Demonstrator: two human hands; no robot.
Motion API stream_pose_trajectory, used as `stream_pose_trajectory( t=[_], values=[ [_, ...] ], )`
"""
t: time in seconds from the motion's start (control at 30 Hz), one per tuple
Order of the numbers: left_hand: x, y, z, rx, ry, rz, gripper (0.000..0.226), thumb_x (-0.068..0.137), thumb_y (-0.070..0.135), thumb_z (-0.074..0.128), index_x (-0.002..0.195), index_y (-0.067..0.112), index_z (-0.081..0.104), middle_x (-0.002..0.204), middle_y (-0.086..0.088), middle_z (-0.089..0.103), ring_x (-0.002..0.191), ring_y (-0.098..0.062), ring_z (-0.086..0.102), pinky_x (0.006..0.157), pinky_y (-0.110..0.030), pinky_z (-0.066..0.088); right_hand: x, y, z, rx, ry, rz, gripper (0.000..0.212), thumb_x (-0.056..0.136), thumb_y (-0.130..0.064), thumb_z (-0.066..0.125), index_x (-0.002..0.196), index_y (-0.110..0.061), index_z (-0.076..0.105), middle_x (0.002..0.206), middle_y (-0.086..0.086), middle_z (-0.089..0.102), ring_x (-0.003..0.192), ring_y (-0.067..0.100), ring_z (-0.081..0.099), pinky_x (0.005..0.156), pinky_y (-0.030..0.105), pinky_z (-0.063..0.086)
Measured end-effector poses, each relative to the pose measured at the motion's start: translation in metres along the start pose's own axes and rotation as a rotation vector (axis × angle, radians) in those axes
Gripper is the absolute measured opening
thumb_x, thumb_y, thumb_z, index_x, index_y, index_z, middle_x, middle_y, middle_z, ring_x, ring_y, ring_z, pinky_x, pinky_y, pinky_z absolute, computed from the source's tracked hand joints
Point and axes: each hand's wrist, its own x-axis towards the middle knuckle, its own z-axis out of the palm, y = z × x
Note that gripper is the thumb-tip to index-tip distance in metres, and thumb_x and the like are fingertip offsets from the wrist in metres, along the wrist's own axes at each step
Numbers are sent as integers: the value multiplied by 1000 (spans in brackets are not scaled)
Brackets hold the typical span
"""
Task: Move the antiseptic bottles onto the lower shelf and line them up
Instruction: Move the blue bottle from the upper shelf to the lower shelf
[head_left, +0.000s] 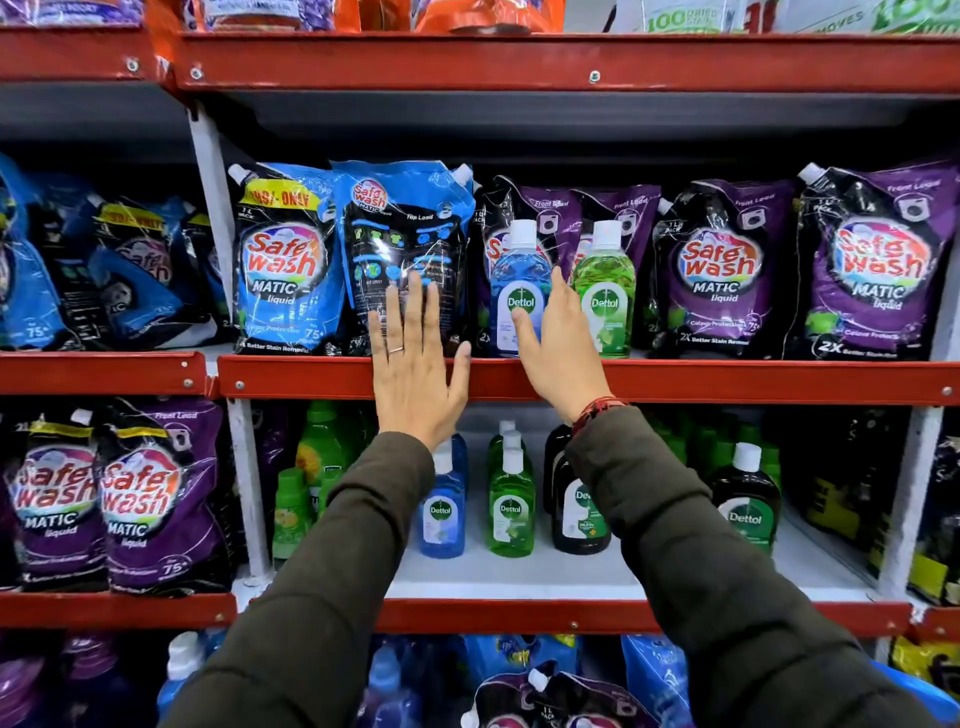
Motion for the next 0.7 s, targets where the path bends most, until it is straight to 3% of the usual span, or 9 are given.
stream_pose_trajectory(
  t=[0.13,0.23,0.43,0.5,0.6,0.7],
  values=[
    [-6,-13,6,33,-26,6,72,105,51,24,162,12,4,172,-11,0,159,-31,-3,128,-53,5,13,-1,6,59,-21,168,69,105,-32,39,158,-6,3,163,16,26,146,32,34,116,44,32],
    [-4,-13,7,21,-25,14,72,105,51,26,162,12,5,172,-11,-1,159,-30,-4,128,-52,3,19,2,12,62,15,189,62,102,-30,43,155,-9,18,152,14,44,134,34,50,109,49,43],
    [-4,-13,7,23,-19,17,73,105,51,27,162,12,4,172,-10,-1,159,-30,-4,129,-50,1,19,5,12,213,74,155,57,98,-27,57,148,-12,35,145,7,54,132,24,52,109,47,45],
    [-4,-13,7,28,-25,18,73,105,52,25,162,12,3,172,-10,-2,159,-30,-4,129,-50,1,20,0,9,253,105,128,55,99,-25,57,148,-12,36,145,6,53,131,18,51,110,37,45],
    [-5,-15,7,28,-29,18,73,105,52,24,162,12,3,172,-11,-2,159,-30,-5,129,-50,1,21,-8,0,299,146,107,50,101,-21,55,147,-11,39,127,-7,53,106,-5,45,86,-2,37],
    [-8,-17,7,26,-31,36,73,105,52,25,162,12,4,172,-10,0,159,-29,-4,129,-49,1,18,-16,-8,324,154,70,51,101,-21,55,148,-10,39,126,-7,52,108,-4,42,81,-4,34]
  ],
)
